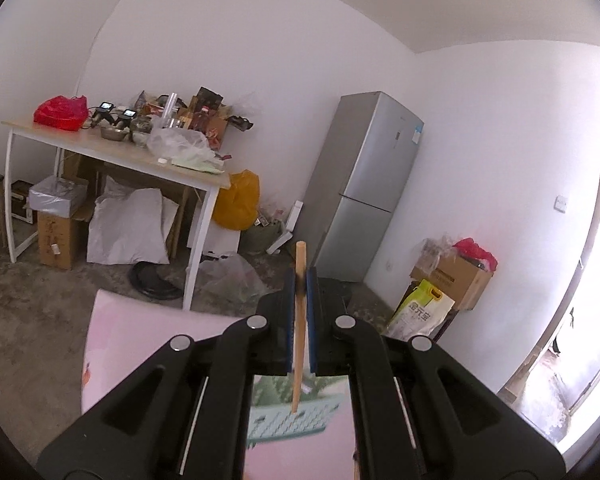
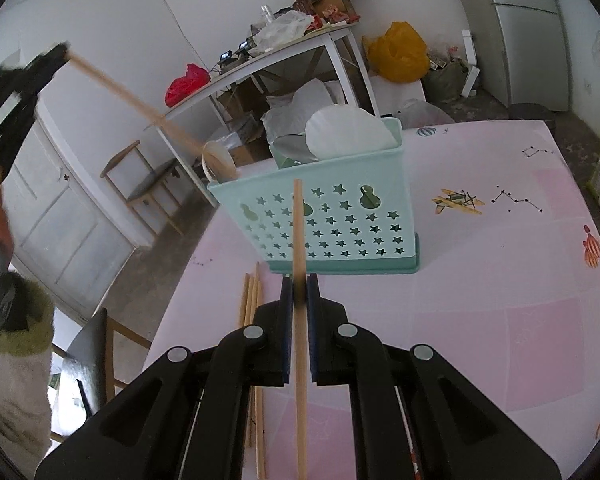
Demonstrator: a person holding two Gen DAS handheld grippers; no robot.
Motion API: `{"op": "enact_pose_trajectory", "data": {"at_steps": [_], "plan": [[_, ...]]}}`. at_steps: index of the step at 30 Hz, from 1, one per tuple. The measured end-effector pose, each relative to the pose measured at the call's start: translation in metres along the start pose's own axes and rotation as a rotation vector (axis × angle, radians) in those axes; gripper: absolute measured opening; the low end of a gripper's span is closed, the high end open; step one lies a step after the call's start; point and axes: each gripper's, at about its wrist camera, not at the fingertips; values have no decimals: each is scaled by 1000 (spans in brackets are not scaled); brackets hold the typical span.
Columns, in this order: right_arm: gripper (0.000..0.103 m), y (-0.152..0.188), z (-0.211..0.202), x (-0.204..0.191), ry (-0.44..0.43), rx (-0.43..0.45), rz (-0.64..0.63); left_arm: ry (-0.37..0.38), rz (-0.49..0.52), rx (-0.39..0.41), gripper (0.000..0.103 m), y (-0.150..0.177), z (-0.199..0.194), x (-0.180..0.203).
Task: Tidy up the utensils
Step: 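Drop the chopstick into the green basket with the left gripper while the right lifts its chopstick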
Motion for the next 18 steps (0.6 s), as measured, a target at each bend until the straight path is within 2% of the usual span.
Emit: {"op": "enact_pose_trajectory", "data": {"at_steps": [7, 18], "plan": [[7, -1, 1, 8, -4, 2, 15, -28, 2, -32, 4, 4, 43, -1], [7, 0, 4, 15, -5, -7, 28, -73, -49, -101, 4, 44, 75, -29]]}}
Point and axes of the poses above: each gripper's, at about its wrist camera, not at the fingertips, and z roughly the way its jaws point, x to its right, y to its underside, and after that the axes turned 5 degrees about -z, right-handed
